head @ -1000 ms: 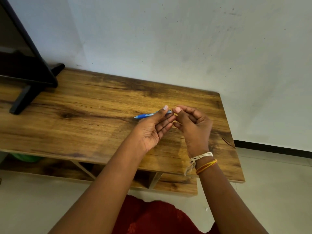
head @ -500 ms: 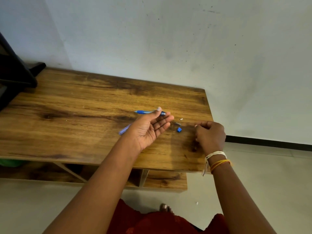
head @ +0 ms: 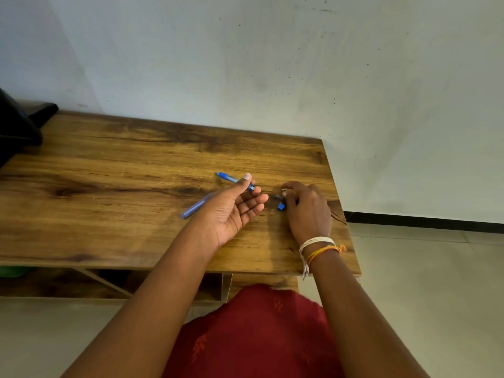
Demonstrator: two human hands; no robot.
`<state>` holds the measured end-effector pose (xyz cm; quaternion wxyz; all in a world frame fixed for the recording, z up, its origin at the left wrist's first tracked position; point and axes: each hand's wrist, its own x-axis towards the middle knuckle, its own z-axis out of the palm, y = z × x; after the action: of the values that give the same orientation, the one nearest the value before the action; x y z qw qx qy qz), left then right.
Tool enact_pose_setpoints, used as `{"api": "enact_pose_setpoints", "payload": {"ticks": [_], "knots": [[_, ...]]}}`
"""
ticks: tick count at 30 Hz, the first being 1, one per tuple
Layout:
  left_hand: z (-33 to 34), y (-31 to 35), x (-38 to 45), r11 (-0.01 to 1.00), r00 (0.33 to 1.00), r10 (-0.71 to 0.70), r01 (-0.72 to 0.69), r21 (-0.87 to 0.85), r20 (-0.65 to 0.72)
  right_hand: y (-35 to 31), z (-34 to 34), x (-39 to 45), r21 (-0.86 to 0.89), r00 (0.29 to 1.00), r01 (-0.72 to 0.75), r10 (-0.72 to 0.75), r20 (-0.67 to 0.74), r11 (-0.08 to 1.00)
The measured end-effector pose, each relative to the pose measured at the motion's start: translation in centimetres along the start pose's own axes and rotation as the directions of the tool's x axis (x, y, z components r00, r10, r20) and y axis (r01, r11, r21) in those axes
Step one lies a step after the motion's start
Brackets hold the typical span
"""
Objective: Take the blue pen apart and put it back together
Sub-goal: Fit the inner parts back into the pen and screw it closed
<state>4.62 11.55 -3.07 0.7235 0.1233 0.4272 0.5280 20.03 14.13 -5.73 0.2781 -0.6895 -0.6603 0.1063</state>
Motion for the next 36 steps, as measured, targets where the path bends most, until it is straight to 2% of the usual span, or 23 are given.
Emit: {"api": "enact_pose_setpoints", "payload": {"ticks": [13,14,16,19,25,28,36], "knots": [[-0.5,0.5,-0.2,1.0,1.0,0.008,-0.008,-0.023,0.011,0.2,0.5,0.4,-0.007,0.999,-0.002,0.002,-0.049,1.0],[-0.6,0.6,-0.2,1.0,1.0,0.008,-0.007,-0.023,0.012,0.3,0.5,0.4,0.024,0.998,0.006,-0.004,-0.059,1.0],[-0.6,0.6,-0.1,1.0,1.0,0.01,-0.01,-0.023,0.018,0.0,0.2,0.5,0.191,0.997,0.002,0.014,-0.082,0.982],[-0.5,0.8,-0.1,0.999,0.999,0.026,-0.025,-0.034,0.028,-1.3,-0.7,0.5,0.446,0.991,-0.001,0.061,-0.118,0.895],[-0.6,1.1,-0.4,0.996,0.999,0.039,-0.037,-0.082,0.022,-4.7,-1.6,-0.6,0.681,0.991,0.133,-0.074,-0.116,0.72],[-0.9,1.4,-0.5,0.991,0.999,0.049,-0.049,-0.123,0.004,-5.4,-2.0,-1.0,0.693,0.986,0.166,-0.14,-0.094,0.702],[-0.9,1.2,-0.2,0.988,0.998,0.052,-0.055,-0.145,-0.022,-5.7,-1.9,-1.2,0.622,0.977,0.169,-0.212,-0.004,0.764]]}}
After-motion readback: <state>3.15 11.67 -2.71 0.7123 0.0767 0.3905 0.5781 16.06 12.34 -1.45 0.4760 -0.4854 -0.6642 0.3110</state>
